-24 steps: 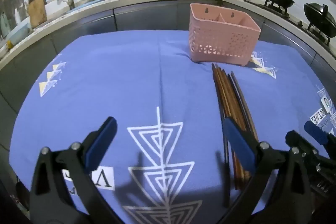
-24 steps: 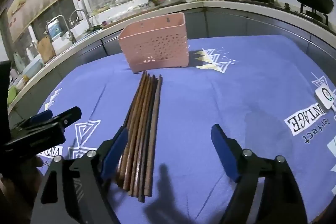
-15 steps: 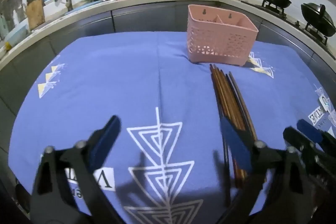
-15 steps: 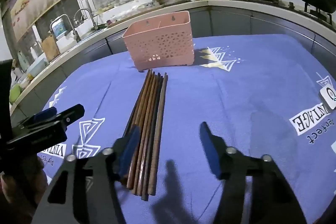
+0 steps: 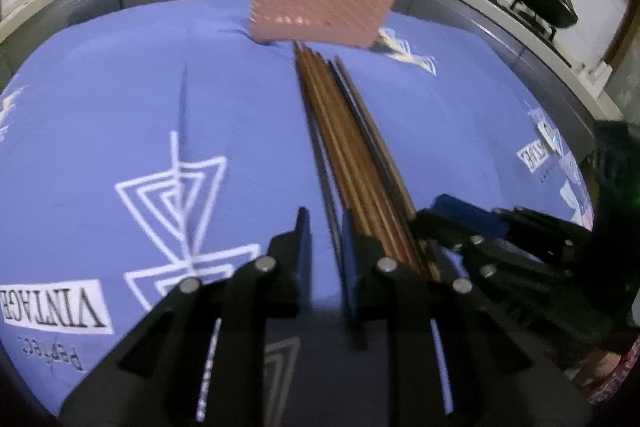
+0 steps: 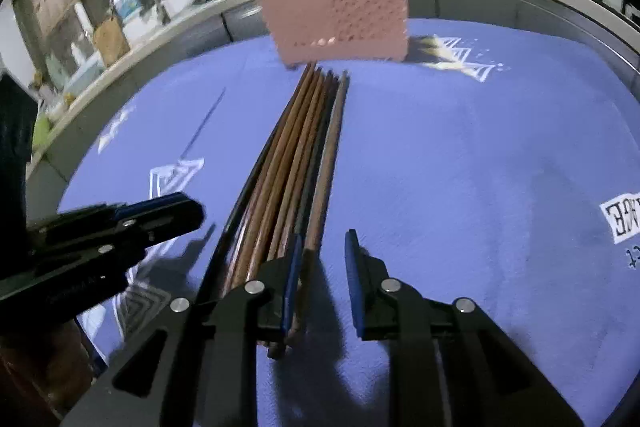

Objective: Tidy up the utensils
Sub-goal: 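Grasp one brown chopstick with the left tool while the right tool grasps another, then lift both held chopsticks and carry them over the pink basket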

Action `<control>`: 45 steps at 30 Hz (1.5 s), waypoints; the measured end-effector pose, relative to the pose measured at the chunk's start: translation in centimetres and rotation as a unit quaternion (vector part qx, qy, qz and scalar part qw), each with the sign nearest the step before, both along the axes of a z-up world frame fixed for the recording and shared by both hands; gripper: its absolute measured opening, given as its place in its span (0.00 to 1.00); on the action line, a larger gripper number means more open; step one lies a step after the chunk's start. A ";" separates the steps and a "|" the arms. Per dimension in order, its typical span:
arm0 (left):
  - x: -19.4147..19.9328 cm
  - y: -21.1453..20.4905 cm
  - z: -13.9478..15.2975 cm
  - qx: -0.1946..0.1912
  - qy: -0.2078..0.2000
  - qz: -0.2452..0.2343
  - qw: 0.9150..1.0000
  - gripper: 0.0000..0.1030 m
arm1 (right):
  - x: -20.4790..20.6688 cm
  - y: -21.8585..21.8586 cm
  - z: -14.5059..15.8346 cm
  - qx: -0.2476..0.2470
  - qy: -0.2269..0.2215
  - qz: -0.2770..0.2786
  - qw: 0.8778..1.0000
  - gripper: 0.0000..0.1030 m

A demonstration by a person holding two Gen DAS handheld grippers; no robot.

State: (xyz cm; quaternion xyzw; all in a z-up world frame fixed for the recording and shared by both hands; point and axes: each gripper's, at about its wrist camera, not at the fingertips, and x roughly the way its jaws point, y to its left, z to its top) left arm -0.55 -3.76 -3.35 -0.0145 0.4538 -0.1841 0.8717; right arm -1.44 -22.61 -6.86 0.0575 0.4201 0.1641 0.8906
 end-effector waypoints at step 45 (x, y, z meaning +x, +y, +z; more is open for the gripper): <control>16.9 -3.1 -0.8 0.140 0.008 0.008 0.990 0.07 | 17.8 0.9 1.2 -0.037 0.061 0.025 0.997 0.08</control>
